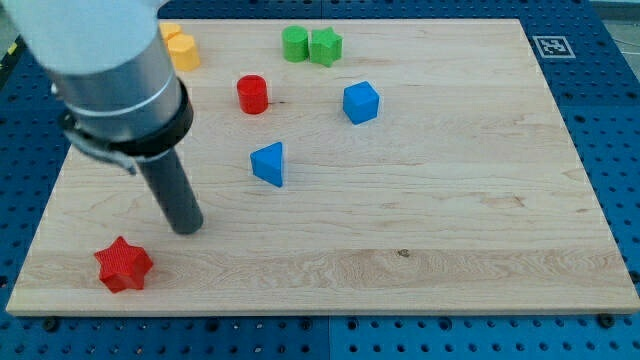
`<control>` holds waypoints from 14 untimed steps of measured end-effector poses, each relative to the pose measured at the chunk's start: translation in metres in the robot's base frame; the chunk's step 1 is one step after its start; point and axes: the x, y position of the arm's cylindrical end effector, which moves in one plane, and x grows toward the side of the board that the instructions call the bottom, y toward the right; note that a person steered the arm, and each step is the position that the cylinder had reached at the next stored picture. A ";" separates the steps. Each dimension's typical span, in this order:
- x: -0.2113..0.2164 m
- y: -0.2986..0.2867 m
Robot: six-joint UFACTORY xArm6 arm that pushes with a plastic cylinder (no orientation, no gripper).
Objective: Slide the blue triangle into the blue cube
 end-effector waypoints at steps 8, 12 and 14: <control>-0.063 0.143; -0.106 0.145; -0.135 0.137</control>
